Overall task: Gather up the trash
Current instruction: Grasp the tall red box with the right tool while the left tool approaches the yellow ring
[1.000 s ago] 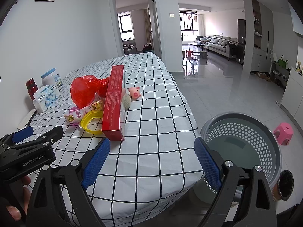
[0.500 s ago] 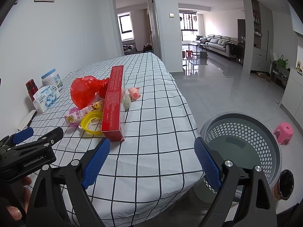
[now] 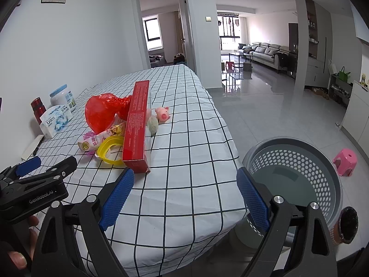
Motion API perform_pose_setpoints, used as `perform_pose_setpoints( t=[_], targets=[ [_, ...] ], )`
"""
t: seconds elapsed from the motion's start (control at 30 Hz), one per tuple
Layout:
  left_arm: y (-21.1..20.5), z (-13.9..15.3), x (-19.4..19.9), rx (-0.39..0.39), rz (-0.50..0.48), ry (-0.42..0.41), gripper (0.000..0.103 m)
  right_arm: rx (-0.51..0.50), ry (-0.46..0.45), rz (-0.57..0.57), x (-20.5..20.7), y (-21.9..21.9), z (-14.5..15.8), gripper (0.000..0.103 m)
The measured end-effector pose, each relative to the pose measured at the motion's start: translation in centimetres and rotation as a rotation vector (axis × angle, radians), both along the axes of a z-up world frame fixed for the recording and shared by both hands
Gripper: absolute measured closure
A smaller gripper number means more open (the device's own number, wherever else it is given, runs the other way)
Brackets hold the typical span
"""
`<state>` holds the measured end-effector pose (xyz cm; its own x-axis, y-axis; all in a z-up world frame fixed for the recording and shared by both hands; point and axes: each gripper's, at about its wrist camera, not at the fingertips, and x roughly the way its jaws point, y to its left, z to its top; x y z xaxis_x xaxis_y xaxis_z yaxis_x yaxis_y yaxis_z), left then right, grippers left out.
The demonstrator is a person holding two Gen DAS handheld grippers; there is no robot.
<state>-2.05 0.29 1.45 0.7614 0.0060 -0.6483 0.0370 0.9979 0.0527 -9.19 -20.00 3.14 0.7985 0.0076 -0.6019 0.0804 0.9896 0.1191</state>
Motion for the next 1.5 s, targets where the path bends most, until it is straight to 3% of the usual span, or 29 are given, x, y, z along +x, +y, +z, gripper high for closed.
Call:
perform_pose_setpoints(
  t=[0.57, 1.0, 1.23, 1.5],
  targets=[
    [1.6, -1.7, 2.3, 0.011, 0.044, 0.033, 0.006, 0.006, 0.023, 0.052, 2.6, 0.9, -1.0, 0.017],
    [5.2, -2.7, 6.5, 0.005, 0.119, 0.075, 0.006, 0.094, 0.094, 0.147, 10.6, 3.0, -1.7, 0.017],
    [6.0, -2.9, 7.3, 0.0, 0.129, 0.086, 0.006, 0.092, 0.156, 0.162, 14.9, 4.1, -2.6, 0.017],
    [5.9, -3.5, 7.4, 0.004, 0.118, 0.105, 0.006, 0.024, 0.191, 0.154, 17.3, 5.4, -3.4, 0.017]
  ],
)
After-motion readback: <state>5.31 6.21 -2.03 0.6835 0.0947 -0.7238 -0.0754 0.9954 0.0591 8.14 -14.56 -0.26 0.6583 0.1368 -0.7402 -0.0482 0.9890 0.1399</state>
